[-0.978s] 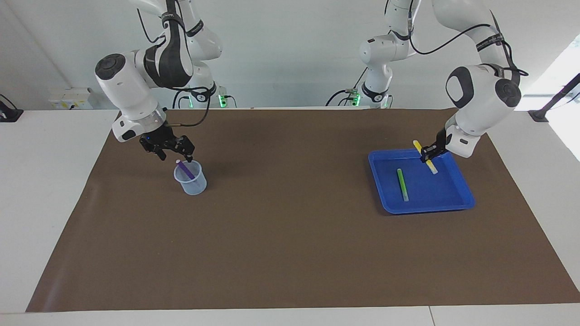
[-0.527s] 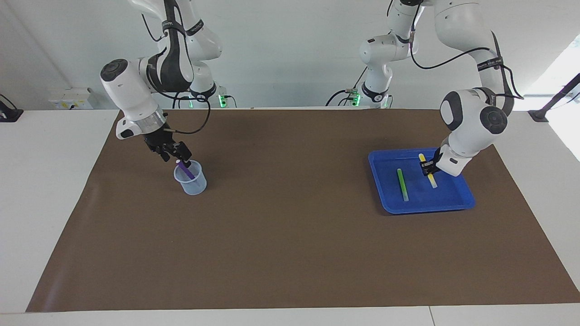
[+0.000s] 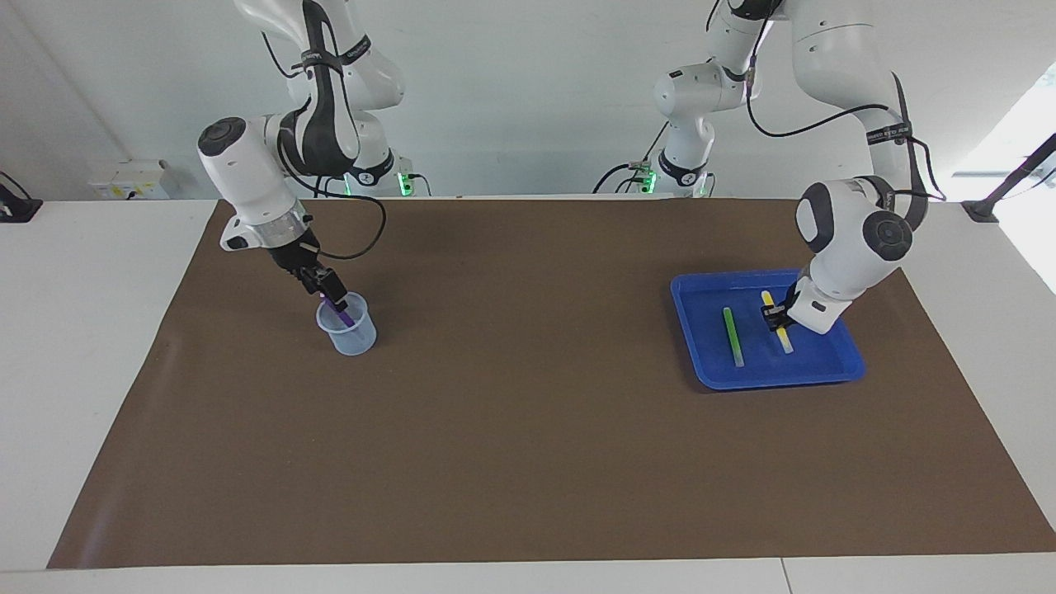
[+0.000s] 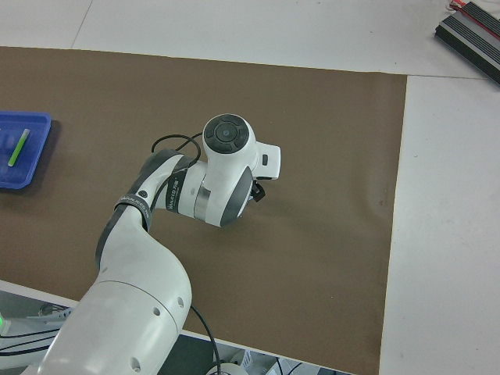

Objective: Right arm passes pens to left for tray arrangement
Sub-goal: 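Place the yellow pen in the tray while the right gripper reaches the cup, then raise the left gripper from the tray while the right gripper grasps the purple pen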

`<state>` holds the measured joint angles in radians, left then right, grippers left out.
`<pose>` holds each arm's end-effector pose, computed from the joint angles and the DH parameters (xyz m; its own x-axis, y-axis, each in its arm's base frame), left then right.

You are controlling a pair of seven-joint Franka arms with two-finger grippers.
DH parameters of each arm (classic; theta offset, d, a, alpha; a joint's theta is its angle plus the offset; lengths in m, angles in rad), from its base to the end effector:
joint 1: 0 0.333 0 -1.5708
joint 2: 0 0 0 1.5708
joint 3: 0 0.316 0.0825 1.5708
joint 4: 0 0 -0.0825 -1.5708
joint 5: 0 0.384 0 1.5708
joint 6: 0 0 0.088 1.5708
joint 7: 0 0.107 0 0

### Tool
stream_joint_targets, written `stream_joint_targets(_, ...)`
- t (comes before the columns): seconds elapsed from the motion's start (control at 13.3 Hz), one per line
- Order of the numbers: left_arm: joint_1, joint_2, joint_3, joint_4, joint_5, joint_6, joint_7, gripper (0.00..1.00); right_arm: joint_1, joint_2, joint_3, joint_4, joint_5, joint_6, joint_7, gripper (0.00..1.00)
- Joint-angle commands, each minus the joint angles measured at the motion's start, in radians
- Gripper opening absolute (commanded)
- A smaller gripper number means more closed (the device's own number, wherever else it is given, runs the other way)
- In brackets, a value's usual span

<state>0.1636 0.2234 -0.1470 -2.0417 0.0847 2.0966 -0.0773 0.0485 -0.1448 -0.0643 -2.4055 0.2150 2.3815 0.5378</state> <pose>0.5671 0.0152 0.3217 0.9855 0.0493 -0.1623 0.0424 -0.9981 -0.0454 0.4851 -0.0057 0.3813 0.7642 -0.6449 0.0020 -0.6311 -0.7485 -0.2033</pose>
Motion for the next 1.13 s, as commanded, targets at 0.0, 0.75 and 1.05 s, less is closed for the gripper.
stream_joint_targets(0.0,0.008,0.020,-0.003,0.006,0.018,0.030,-0.010,0.00,0.004,-0.035,0.001,-0.032,0.021,0.021,0.021,0.82)
stream_joint_targets(0.75,0.022,0.020,-0.006,0.012,0.006,0.019,-0.012,1.00,0.004,-0.029,0.001,-0.026,0.047,0.036,0.007,0.34)
stream_joint_targets(1.05,0.024,0.007,-0.005,0.105,-0.091,-0.112,-0.022,1.00,0.004,-0.024,0.001,-0.017,0.047,0.038,0.005,0.02)
